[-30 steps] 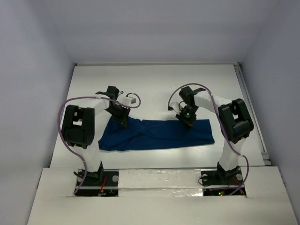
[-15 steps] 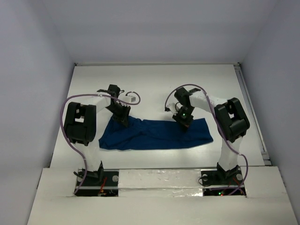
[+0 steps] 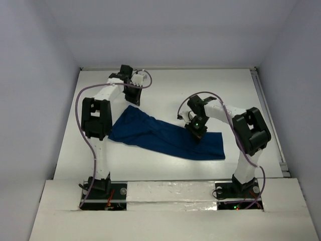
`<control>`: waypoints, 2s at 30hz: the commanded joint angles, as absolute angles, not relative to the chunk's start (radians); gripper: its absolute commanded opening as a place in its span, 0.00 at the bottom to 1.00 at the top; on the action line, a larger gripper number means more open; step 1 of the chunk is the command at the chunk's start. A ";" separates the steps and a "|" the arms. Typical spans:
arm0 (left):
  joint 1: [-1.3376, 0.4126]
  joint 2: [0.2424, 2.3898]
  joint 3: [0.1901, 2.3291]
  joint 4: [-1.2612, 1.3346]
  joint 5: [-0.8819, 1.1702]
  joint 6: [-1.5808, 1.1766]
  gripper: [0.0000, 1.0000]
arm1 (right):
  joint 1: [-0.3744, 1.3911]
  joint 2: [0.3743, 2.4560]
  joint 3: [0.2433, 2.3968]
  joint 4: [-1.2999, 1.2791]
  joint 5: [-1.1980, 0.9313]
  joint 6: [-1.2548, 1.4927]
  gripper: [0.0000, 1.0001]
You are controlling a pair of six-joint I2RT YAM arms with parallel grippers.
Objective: Fold and stack the t-shirts
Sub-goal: Rotate the tshirt 90 degrees
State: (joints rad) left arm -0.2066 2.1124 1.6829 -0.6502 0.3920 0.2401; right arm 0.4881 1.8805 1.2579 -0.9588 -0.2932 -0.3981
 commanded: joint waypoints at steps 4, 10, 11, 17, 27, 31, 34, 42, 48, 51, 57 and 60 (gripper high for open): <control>-0.198 2.268 2.078 -0.793 0.417 0.189 0.00 | 0.500 1.827 1.258 -0.925 -0.367 -0.342 0.00; -0.198 2.295 2.133 -0.846 0.538 0.247 0.00 | 0.500 1.686 1.233 -0.829 -0.215 -0.307 0.00; -0.198 2.190 2.065 -0.801 0.528 0.252 0.00 | 0.500 1.651 1.227 -0.781 -0.189 -0.308 0.00; -0.189 1.832 1.672 -0.575 0.543 0.330 0.00 | 0.509 1.536 1.265 -0.745 -0.191 -0.417 0.40; -0.218 1.503 1.220 -0.489 0.557 0.472 0.00 | 0.641 1.704 1.273 -0.770 -0.281 -0.456 0.00; -0.227 1.532 1.144 -0.479 0.506 0.460 0.00 | 0.709 1.784 1.308 -0.755 -0.244 -0.402 0.00; -0.236 1.586 1.138 -0.476 0.506 0.437 0.00 | 0.732 1.827 1.331 -0.730 -0.210 -0.347 0.00; -0.245 1.647 1.100 -0.411 0.442 0.396 0.00 | 0.741 1.847 1.305 -0.652 -0.103 -0.292 0.00; -0.255 1.739 1.106 -0.411 0.407 0.371 0.00 | 0.741 1.923 1.304 -0.690 -0.162 -0.284 0.00; -0.255 1.769 1.108 -0.408 0.402 0.365 0.00 | 0.741 1.942 1.312 -0.703 -0.173 -0.284 0.00; -0.255 1.824 1.123 -0.379 0.373 0.327 0.00 | 0.741 1.947 1.324 -0.716 -0.222 -0.285 0.00; -0.255 1.855 1.178 -0.377 0.347 0.299 0.00 | 0.750 1.948 1.322 -0.719 -0.250 -0.288 0.00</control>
